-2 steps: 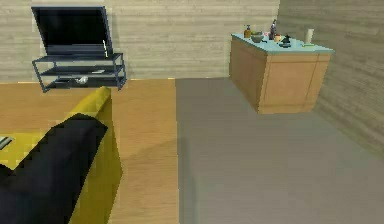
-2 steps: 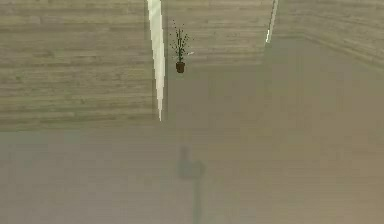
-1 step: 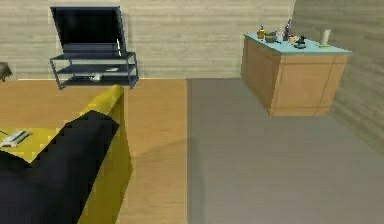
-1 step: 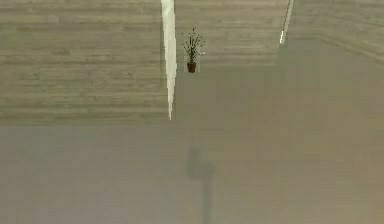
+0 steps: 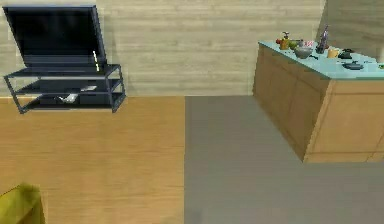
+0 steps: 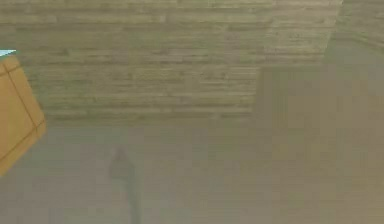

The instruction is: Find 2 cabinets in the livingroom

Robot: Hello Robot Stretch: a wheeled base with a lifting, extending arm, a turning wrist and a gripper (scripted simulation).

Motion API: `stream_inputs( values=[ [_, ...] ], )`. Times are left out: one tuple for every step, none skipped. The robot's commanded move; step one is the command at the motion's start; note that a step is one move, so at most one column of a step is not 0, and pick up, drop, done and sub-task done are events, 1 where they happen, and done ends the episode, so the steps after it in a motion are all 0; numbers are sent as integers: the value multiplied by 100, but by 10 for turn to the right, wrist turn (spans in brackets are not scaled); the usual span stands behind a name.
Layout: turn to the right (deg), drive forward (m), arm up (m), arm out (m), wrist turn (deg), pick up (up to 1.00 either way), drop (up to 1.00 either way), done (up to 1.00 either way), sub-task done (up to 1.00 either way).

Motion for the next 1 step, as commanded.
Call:
stream_inputs(
  values=[
    [0,75,0,0,0,0,0,0,0]
  ],
)
